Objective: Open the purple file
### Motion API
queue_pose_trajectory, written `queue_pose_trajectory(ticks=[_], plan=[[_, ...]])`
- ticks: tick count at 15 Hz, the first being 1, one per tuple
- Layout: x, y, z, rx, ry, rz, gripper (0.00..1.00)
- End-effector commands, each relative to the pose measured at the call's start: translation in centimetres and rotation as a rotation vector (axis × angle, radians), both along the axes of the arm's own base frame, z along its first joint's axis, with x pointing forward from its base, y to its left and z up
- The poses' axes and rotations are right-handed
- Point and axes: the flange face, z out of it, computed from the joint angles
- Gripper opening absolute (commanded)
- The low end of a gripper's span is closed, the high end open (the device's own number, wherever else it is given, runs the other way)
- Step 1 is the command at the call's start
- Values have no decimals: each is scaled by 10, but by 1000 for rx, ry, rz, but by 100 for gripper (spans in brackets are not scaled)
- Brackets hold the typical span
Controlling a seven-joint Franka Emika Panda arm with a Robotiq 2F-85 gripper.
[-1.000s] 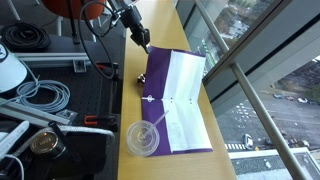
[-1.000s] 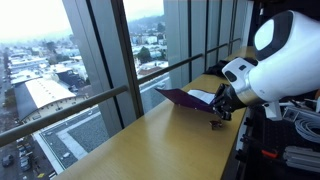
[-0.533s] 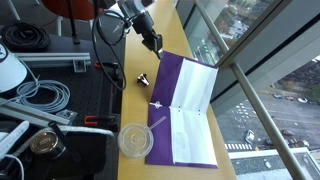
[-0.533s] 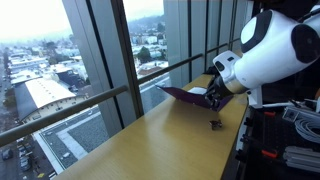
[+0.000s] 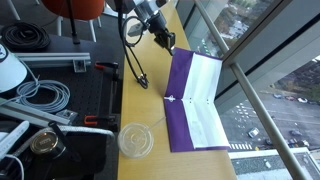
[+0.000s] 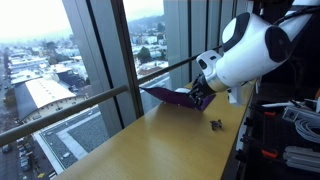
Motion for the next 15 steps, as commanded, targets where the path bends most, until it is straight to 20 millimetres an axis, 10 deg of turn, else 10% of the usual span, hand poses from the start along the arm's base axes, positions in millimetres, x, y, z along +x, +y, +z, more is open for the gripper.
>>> queue_pose_trajectory(ticks=[1,5,6,15], plan=[[-6,12,-21,15,23,28,0],[-18,23,-35,27,54,48,0],[-18,25,-36,33,57,46,26],[-16,26,-5,155,74,-9,85]])
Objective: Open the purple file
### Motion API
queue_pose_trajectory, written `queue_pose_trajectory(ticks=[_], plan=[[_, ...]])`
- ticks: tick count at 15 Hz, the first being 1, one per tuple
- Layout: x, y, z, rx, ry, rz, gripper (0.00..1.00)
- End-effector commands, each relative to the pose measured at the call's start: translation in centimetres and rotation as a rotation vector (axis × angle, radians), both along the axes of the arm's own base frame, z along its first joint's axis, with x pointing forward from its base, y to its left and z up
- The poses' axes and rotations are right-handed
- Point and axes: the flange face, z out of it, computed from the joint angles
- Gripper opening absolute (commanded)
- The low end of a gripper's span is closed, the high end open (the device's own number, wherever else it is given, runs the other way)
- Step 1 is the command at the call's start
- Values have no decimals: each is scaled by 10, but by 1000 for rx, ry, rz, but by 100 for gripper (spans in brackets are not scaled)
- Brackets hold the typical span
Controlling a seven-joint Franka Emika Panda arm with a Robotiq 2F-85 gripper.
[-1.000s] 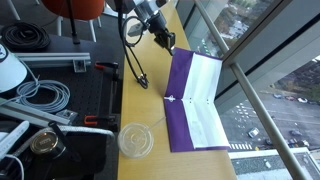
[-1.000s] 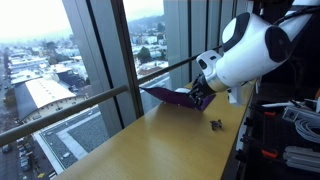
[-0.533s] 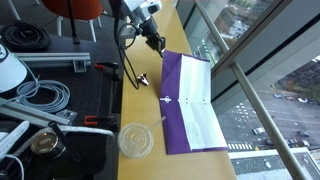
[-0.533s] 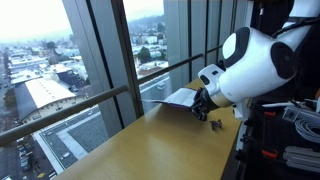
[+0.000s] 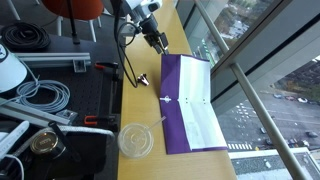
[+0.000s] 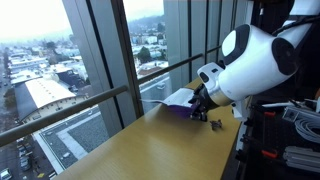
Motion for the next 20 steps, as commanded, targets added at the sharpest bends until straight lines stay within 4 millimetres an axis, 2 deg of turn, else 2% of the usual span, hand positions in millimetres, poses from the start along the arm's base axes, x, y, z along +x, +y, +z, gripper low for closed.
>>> queue_pose_trajectory(ticks=[1,2,4,8,11,13,16,18,20], plan=[[6,-7,30,126,33,-60,92],[11,-14,39,178,53,-102,100],[22,-29,53,270,87,-187,100],[56,-84,78,430,150,-364,100],[70,-130,71,492,214,-525,100],[76,-151,73,515,251,-606,100],[83,-169,80,545,327,-680,100],[91,-175,93,557,388,-709,100],[98,-180,117,568,445,-719,100]])
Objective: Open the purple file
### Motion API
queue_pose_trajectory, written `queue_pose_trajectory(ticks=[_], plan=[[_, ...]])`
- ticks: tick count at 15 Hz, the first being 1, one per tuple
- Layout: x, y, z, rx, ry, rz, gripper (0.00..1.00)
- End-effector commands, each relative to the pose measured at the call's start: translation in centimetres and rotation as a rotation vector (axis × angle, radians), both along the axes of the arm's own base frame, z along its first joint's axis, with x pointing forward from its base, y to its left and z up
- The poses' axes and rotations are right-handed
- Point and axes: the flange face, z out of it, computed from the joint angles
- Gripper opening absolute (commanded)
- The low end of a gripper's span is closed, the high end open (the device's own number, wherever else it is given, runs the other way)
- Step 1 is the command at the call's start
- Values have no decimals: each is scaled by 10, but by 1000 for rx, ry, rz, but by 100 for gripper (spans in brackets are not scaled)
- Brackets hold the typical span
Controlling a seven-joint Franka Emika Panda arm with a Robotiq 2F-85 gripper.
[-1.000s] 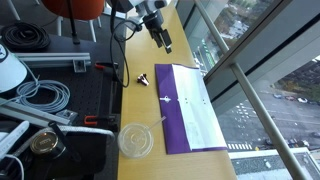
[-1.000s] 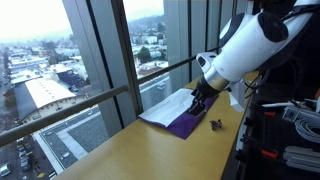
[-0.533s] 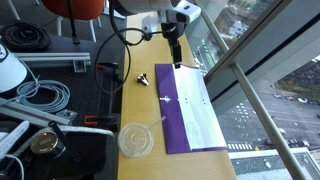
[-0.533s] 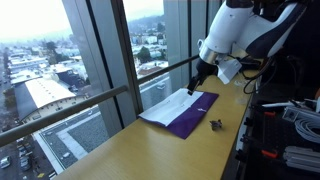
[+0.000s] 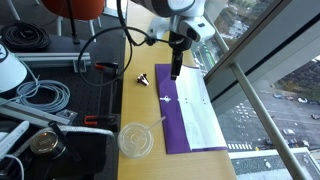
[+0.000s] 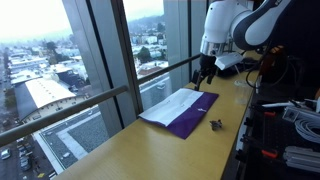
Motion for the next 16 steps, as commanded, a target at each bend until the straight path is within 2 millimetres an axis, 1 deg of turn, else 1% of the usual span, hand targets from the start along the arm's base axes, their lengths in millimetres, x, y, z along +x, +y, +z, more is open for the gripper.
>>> queue_pose_trajectory(ticks=[1,3,5,7,8,9,13,16], plan=[[11,-7,45,36,75,9,100],[17,-15,71,64,110,24,100],[19,-28,91,57,139,34,100],[20,-38,106,44,154,42,100],[21,-33,92,35,136,29,100],[22,-36,97,31,131,27,100],[21,-33,90,30,143,32,100],[21,-32,90,30,144,33,100]])
